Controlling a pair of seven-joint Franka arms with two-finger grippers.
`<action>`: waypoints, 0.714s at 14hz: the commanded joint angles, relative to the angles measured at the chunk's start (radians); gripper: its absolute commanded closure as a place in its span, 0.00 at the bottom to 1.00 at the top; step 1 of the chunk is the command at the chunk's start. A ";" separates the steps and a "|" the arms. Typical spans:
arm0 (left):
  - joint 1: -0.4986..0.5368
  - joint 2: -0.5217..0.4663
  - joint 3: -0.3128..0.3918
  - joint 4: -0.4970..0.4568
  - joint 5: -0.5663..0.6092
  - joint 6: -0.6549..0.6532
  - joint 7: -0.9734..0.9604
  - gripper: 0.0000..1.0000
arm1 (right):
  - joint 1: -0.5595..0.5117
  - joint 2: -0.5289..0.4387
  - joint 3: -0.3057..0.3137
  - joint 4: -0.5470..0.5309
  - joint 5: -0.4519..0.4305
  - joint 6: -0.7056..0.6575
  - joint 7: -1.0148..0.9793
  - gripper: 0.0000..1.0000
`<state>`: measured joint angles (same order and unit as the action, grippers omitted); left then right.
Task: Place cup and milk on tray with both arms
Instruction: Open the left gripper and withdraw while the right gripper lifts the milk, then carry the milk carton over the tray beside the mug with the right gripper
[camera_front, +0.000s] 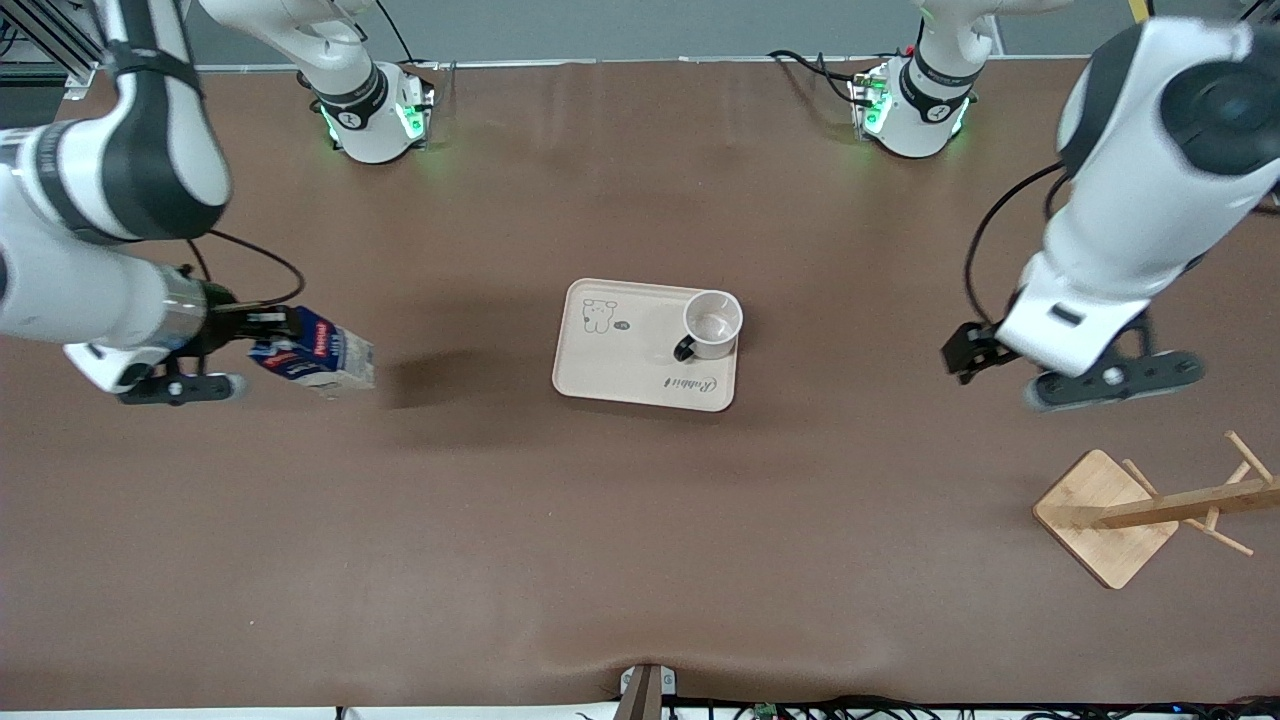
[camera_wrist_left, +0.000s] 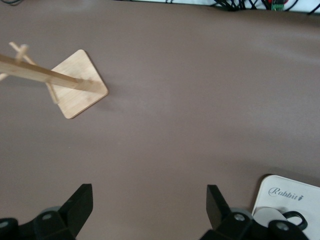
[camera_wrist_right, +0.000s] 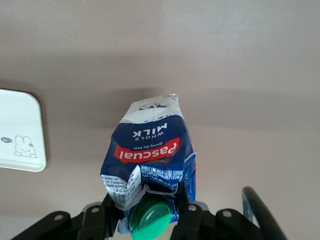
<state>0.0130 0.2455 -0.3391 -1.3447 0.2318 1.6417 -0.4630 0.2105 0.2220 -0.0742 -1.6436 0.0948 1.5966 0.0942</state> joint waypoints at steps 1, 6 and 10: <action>0.070 -0.069 -0.009 -0.031 -0.058 -0.037 0.033 0.00 | 0.079 0.013 -0.009 0.012 0.025 -0.017 0.111 1.00; -0.032 -0.198 0.170 -0.094 -0.129 -0.108 0.217 0.00 | 0.343 0.048 -0.010 -0.001 0.102 0.093 0.484 1.00; -0.050 -0.308 0.235 -0.218 -0.201 -0.105 0.316 0.00 | 0.414 0.091 -0.010 0.007 0.100 0.203 0.516 1.00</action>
<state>-0.0310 0.0249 -0.1253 -1.4612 0.0588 1.5261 -0.1924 0.6199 0.2995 -0.0710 -1.6465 0.1791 1.7741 0.6078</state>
